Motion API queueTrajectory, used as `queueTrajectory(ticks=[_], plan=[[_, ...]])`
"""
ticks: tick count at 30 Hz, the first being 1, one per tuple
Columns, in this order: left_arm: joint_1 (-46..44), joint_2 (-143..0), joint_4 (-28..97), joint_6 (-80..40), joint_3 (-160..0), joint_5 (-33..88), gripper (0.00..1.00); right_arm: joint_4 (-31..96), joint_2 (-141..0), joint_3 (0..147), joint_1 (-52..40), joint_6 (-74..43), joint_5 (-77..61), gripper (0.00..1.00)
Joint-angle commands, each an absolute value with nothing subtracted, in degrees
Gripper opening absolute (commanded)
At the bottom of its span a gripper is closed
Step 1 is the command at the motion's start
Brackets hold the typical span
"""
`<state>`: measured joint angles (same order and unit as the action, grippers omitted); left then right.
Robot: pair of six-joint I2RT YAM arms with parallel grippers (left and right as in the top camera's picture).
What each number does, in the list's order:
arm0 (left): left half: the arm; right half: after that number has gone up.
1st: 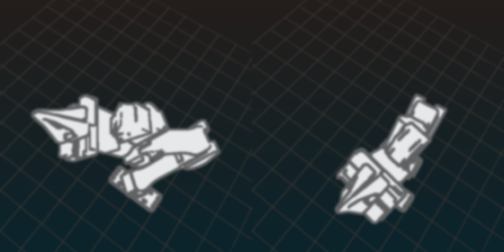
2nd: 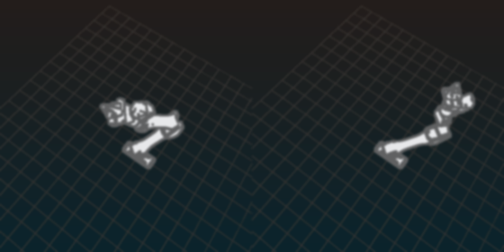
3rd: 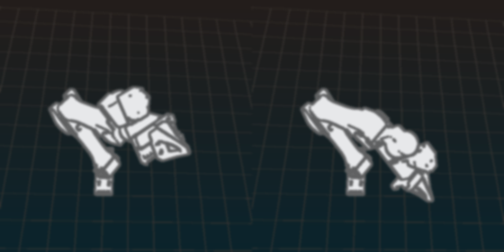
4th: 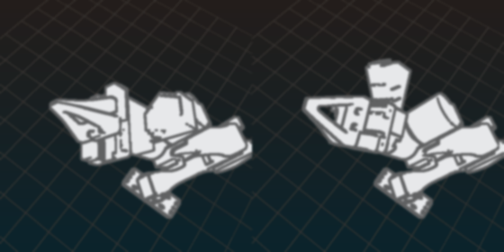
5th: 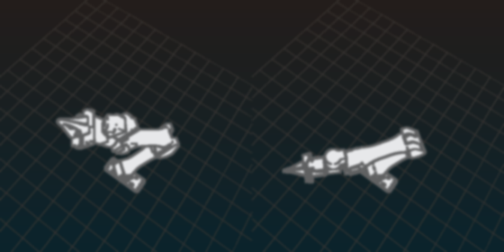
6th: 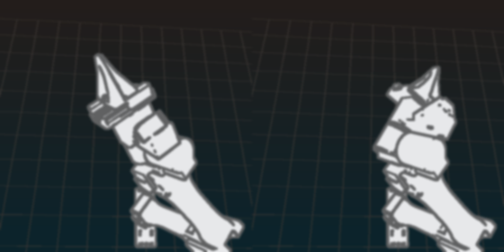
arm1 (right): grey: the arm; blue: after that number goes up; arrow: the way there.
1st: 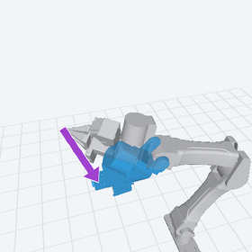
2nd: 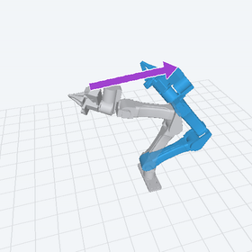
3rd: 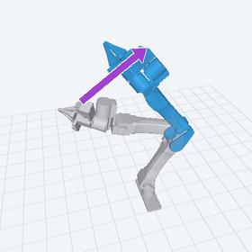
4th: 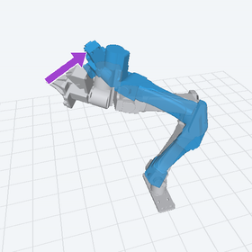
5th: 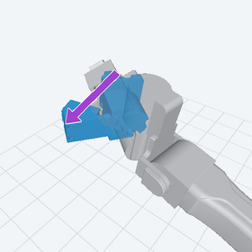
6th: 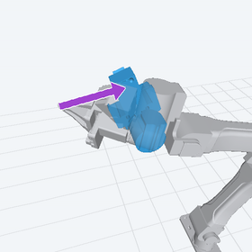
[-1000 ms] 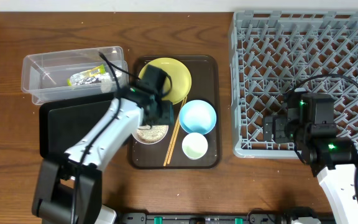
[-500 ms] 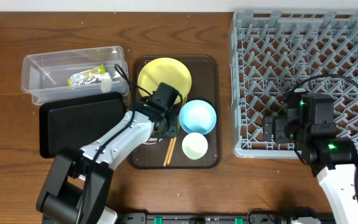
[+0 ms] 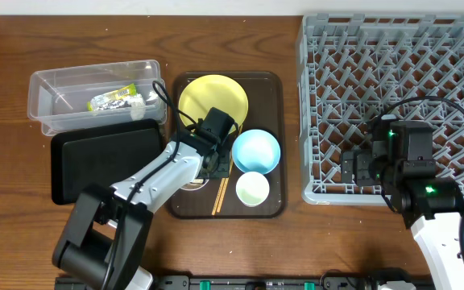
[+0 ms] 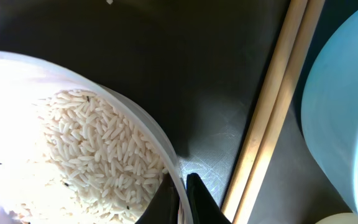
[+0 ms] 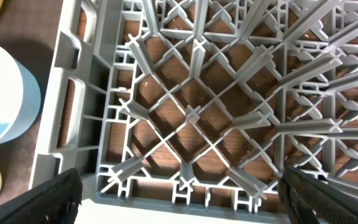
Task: Sort waste into correct bins and load items into the dishwasher rack
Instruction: 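Grasp the rim of the white rice bowl with left gripper, then tip the white bowl over the black tray to pour out rice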
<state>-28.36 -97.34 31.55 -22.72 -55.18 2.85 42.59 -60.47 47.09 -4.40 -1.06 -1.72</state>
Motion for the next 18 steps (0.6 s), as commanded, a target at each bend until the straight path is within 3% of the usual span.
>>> queueTrajectory(ticks=[1,10,18], plan=[[-28.3,-96.0,31.8,-23.2,-55.6,5.1,0.06,42.7,-60.1,48.3,-4.5,-1.7,-2.0,0.99],[-25.2,-84.8,33.6,-23.2,-57.6,5.8,0.06,42.7,-60.1,48.3,-4.5,-1.7,-2.0,0.99],[-10.1,-79.9,34.4,-21.3,-57.6,21.0,0.06,42.8,-60.1,48.3,-4.5,-1.7,-2.0,0.99]])
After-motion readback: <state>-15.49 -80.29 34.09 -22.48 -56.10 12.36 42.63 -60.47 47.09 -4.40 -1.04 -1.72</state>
